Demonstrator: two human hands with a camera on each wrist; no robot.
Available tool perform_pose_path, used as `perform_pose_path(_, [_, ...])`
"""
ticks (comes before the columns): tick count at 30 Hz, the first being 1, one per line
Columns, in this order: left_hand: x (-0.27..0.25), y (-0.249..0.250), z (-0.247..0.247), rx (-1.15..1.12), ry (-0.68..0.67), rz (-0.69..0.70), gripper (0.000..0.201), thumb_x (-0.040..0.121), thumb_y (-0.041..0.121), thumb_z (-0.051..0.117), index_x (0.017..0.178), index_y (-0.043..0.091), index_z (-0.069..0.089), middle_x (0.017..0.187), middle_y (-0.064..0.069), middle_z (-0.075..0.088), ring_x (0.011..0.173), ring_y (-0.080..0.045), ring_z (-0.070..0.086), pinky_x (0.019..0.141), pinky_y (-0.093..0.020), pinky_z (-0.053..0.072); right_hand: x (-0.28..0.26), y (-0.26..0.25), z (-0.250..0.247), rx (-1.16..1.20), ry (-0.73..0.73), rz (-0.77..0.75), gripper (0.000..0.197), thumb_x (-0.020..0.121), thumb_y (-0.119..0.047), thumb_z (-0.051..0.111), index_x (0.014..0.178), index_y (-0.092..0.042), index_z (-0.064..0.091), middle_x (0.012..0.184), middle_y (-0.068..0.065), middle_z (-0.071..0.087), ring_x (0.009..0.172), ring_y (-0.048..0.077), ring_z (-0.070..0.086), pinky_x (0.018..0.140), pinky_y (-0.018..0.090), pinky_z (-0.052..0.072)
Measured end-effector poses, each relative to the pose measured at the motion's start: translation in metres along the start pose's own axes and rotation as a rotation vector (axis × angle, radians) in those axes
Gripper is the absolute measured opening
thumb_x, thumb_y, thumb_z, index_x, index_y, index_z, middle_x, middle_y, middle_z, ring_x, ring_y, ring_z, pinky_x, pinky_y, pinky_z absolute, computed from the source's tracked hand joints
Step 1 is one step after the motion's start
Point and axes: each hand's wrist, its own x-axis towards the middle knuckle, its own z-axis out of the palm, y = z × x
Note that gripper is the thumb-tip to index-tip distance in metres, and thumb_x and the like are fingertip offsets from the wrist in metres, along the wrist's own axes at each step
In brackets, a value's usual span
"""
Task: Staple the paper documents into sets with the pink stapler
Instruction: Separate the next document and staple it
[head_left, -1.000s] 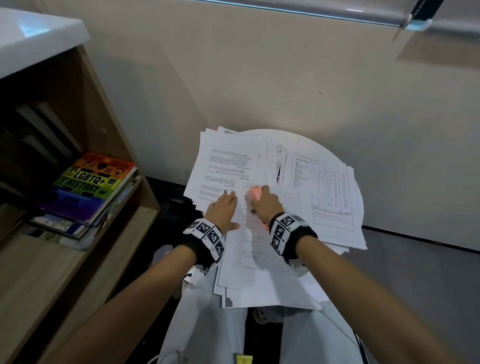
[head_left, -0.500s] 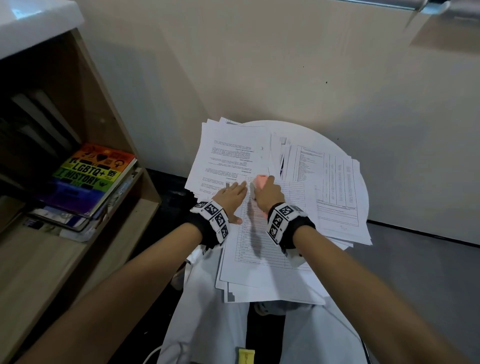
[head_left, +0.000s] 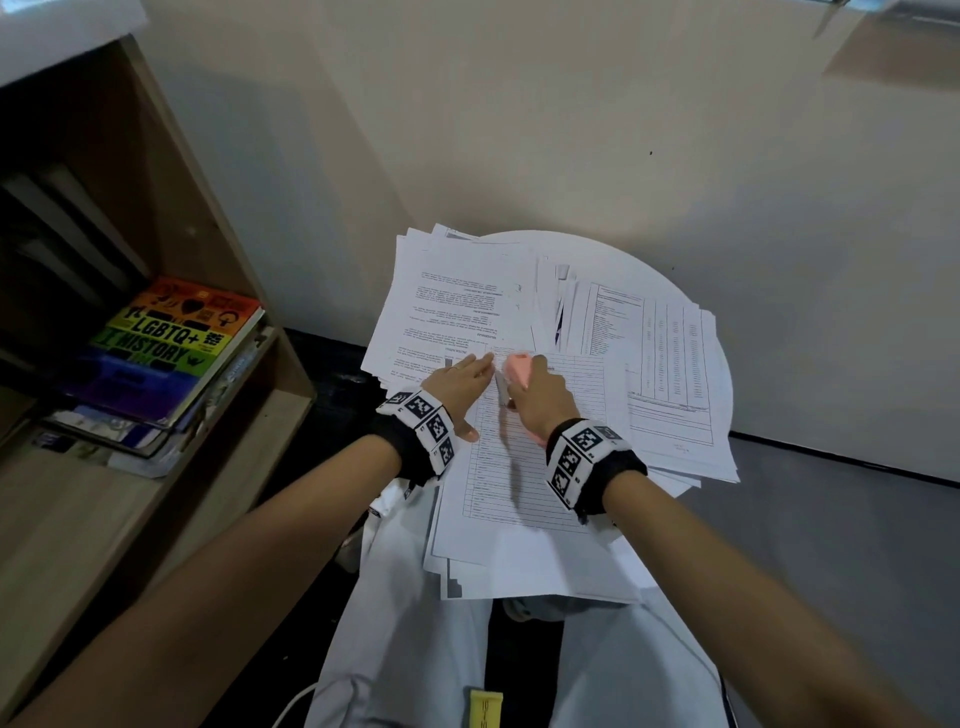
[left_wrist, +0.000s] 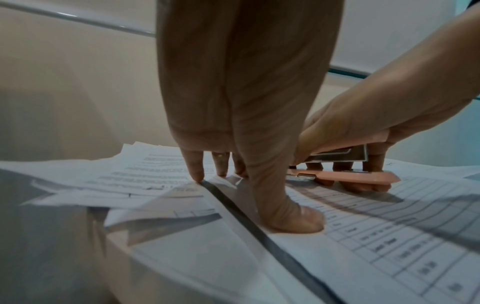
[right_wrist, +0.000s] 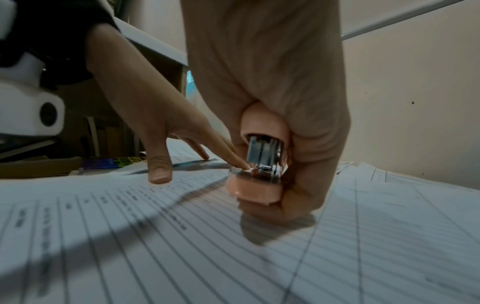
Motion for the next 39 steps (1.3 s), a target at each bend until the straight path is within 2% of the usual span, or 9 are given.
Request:
perform_pose_path(5, [0.0,0.001,0.001,-0.025,0.013,0.003,0.107,0.079,0.032,0.073,0.15,0.001,0.0,0.159,-0.009,-0.011,0.148,-0.026,-0.003,0.121,-0.04,0.014,-0.002,-0.005,0.002,-0.022,0.004,0.006,0.05,0.1,-0.031,0.042,0.141,-0.007,0.026,0.127,0.021,0.051,0.109,0.037,0.057,0.079,0.039,0.047])
perform_pose_path(9, [0.0,-0.002,0.002,-0.048,0.012,0.021,0.106,0.079,0.031,0.073,0.149,-0.001,0.001,0.159,-0.012,-0.012,0.148,-0.029,-0.004,0.121,-0.04,0.012,-0.003,-0.012,0.009,0.025,0.023,0.055,0.049,0.1,-0.031,0.04,0.14,-0.006,0.025,0.127,0.021,0.05,0.109,0.037,0.056,0.08,0.04,0.047])
perform_pose_path(15, [0.0,-0.002,0.005,-0.065,0.02,0.029,0.104,0.081,0.032,0.072,0.148,-0.004,0.001,0.158,-0.015,-0.012,0.148,-0.031,-0.004,0.122,-0.037,0.008,0.0,-0.012,0.013,-0.049,0.064,0.015,0.054,0.099,-0.027,0.042,0.145,-0.012,0.019,0.127,0.02,0.046,0.104,0.037,0.058,0.07,0.037,0.04])
perform_pose_path(20, [0.002,-0.003,0.005,-0.084,0.023,0.022,0.108,0.079,0.033,0.073,0.149,-0.003,-0.001,0.158,-0.016,-0.01,0.147,-0.032,-0.004,0.122,-0.038,0.008,0.006,-0.022,0.01,0.034,0.06,0.092,0.051,0.1,-0.032,0.041,0.141,-0.006,0.025,0.131,0.02,0.049,0.113,0.036,0.054,0.083,0.04,0.043])
perform_pose_path(24, [0.002,-0.004,0.007,-0.085,0.034,0.026,0.106,0.08,0.034,0.072,0.148,-0.004,0.0,0.159,-0.016,-0.01,0.148,-0.032,-0.004,0.121,-0.036,0.01,0.008,-0.017,0.012,-0.114,0.096,0.0,0.055,0.096,-0.021,0.05,0.143,-0.014,0.023,0.127,0.017,0.05,0.107,0.036,0.057,0.075,0.038,0.04])
perform_pose_path(28, [0.002,-0.004,0.007,-0.084,0.046,0.028,0.107,0.08,0.034,0.072,0.149,-0.003,-0.001,0.159,-0.016,-0.009,0.148,-0.032,-0.003,0.121,-0.036,0.01,0.014,-0.023,0.009,-0.036,0.101,0.054,0.05,0.099,-0.034,0.043,0.139,-0.008,0.027,0.125,0.018,0.054,0.11,0.035,0.057,0.079,0.039,0.042])
perform_pose_path(31, [0.002,-0.004,0.006,-0.083,0.03,0.036,0.107,0.08,0.034,0.072,0.149,-0.002,-0.001,0.159,-0.016,-0.009,0.147,-0.033,-0.002,0.121,-0.038,0.011,0.016,-0.026,0.014,0.0,0.122,0.042,0.049,0.098,-0.028,0.045,0.14,-0.011,0.026,0.123,0.018,0.054,0.107,0.035,0.058,0.073,0.038,0.039])
perform_pose_path(35, [0.002,-0.005,0.005,-0.066,0.028,0.038,0.107,0.081,0.036,0.071,0.149,-0.002,-0.001,0.158,-0.016,-0.01,0.148,-0.032,-0.003,0.121,-0.038,0.012,0.02,-0.026,0.006,0.1,0.144,0.081,0.049,0.1,-0.039,0.037,0.136,-0.007,0.03,0.121,0.019,0.057,0.104,0.035,0.059,0.072,0.036,0.038])
perform_pose_path(39, [0.001,-0.005,0.004,-0.089,0.012,0.027,0.104,0.083,0.035,0.068,0.149,-0.001,-0.004,0.159,-0.012,-0.014,0.148,-0.027,-0.005,0.121,-0.036,0.009,0.013,-0.01,-0.006,0.019,0.147,-0.002,0.047,0.099,-0.041,0.036,0.135,-0.01,0.031,0.113,0.016,0.061,0.098,0.034,0.06,0.071,0.036,0.04])
